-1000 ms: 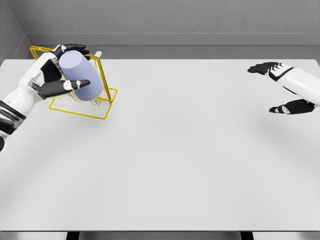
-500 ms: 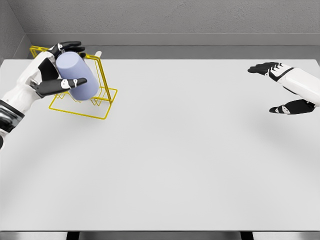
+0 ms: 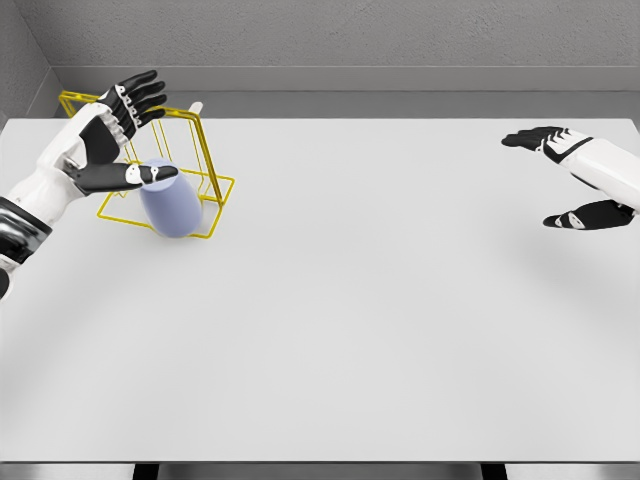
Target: Place the cup on the cup holder with both arms
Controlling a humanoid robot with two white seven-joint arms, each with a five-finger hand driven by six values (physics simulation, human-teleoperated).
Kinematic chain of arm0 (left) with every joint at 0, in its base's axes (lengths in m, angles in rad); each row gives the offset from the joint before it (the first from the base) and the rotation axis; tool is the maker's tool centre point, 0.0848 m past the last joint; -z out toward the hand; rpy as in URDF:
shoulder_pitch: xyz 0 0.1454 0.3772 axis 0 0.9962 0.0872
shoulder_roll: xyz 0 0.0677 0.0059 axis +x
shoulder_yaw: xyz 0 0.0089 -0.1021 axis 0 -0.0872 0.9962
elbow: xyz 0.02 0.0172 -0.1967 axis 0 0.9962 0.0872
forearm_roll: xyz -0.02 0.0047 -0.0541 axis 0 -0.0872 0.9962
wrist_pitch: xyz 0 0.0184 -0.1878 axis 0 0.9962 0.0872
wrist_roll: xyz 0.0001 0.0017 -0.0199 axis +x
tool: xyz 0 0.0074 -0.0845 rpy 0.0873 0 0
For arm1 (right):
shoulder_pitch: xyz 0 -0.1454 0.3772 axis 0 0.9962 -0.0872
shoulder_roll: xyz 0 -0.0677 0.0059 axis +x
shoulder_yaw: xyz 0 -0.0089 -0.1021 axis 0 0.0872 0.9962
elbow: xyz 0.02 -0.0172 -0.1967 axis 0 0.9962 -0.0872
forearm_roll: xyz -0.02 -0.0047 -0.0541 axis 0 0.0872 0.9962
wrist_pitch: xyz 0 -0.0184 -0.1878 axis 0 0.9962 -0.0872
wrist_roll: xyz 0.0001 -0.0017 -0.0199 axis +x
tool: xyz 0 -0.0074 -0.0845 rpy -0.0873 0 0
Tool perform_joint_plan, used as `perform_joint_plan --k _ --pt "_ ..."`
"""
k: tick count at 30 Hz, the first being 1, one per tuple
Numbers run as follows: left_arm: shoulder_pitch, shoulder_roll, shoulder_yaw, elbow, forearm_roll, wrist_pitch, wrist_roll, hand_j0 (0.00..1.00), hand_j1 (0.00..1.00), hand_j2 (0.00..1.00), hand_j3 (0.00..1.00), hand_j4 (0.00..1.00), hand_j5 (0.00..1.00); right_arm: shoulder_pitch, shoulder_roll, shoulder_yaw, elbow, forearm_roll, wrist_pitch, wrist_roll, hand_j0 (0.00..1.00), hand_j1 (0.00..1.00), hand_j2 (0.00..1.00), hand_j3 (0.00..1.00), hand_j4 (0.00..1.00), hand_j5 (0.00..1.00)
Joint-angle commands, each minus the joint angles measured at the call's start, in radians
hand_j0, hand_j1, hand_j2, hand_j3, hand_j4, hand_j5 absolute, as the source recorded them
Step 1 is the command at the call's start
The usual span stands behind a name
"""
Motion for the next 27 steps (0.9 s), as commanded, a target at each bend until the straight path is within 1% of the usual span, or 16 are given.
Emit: perform_joint_plan --k 1,2,4,7,9,12,14,16,17,19,22,24,25,27 --pt "0.000 0.001 -0.001 -0.001 0.003 0.000 0.000 0.94 0.94 0.94 0.94 0.94 0.94 0.000 -0.002 0.000 0.000 -0.007 0.003 -0.001 1.00 1.00 1.00 1.00 1.00 1.00" --pt "0.000 0.001 -0.001 -0.001 0.003 0.000 0.000 0.89 0.89 0.89 0.89 0.89 0.89 0.000 -0.001 0.000 0.000 -0.007 0.003 -0.001 1.00 1.00 1.00 1.00 1.00 1.00" --pt "0.000 -0.001 -0.001 -0.007 0.003 -0.002 0.000 0.85 0.85 0.85 0.85 0.85 0.85 0.000 -0.001 0.000 0.000 -0.007 0.003 -0.001 1.00 1.00 1.00 1.00 1.00 1.00" --pt "0.000 -0.001 -0.001 -0.007 0.003 -0.002 0.000 0.85 0.85 0.85 0.85 0.85 0.85 0.000 -0.001 0.000 0.017 -0.007 0.003 -0.001 1.00 1.00 1.00 1.00 1.00 1.00" --pt "0.000 -0.001 -0.001 -0.008 0.003 -0.006 0.000 0.82 0.82 0.82 0.82 0.82 0.82 0.000 -0.001 0.000 0.017 -0.007 0.003 -0.001 1.00 1.00 1.00 1.00 1.00 1.00" --pt "0.005 0.002 0.002 -0.016 0.006 -0.012 0.000 0.83 0.83 0.83 0.83 0.83 0.83 0.000 -0.001 0.000 0.018 -0.007 0.003 -0.001 1.00 1.00 1.00 1.00 1.00 1.00" --pt "0.006 0.004 0.005 -0.024 0.007 -0.026 0.000 0.83 0.83 0.83 0.83 0.83 0.83 0.000 -0.001 0.000 0.037 -0.007 0.003 -0.001 1.00 1.00 1.00 1.00 1.00 1.00" --pt "0.011 0.015 0.007 -0.033 0.007 -0.097 0.000 0.83 0.83 0.83 0.83 0.83 0.83 0.000 -0.001 0.000 0.037 -0.007 0.003 -0.001 1.00 1.00 1.00 1.00 1.00 1.00" --pt "0.012 0.024 0.007 -0.039 0.007 -0.104 0.000 0.84 0.84 0.84 0.84 0.84 0.84 0.000 -0.001 0.000 0.037 -0.007 0.003 -0.001 1.00 1.00 1.00 1.00 1.00 1.00" --pt "0.034 0.058 0.008 -0.041 0.009 -0.164 0.000 0.85 0.85 0.85 0.85 0.85 0.85 0.000 -0.002 0.000 0.037 -0.007 0.003 -0.001 1.00 1.00 1.00 1.00 1.00 1.00" --pt "0.052 0.142 0.010 -0.039 0.009 -0.195 0.000 0.87 0.87 0.87 0.87 0.87 0.87 0.000 -0.002 0.000 0.038 -0.007 0.003 -0.001 1.00 1.00 1.00 1.00 1.00 1.00" --pt "0.072 0.189 0.015 -0.030 0.037 -0.236 0.000 0.87 0.87 0.87 0.87 0.87 0.87 0.000 -0.002 0.000 0.038 -0.007 0.003 -0.001 1.00 1.00 1.00 1.00 1.00 1.00" --pt "0.080 0.217 0.016 -0.028 0.041 -0.241 0.000 0.90 0.90 0.90 0.90 0.90 0.90 0.000 -0.002 0.000 0.038 -0.007 0.003 -0.001 1.00 1.00 1.00 1.00 1.00 1.00" --pt "0.117 0.228 0.038 -0.028 0.041 -0.242 0.000 0.93 0.93 0.93 0.93 0.93 0.93 0.000 -0.002 -0.008 0.038 -0.007 0.003 -0.001 1.00 1.00 1.00 1.00 1.00 1.00"
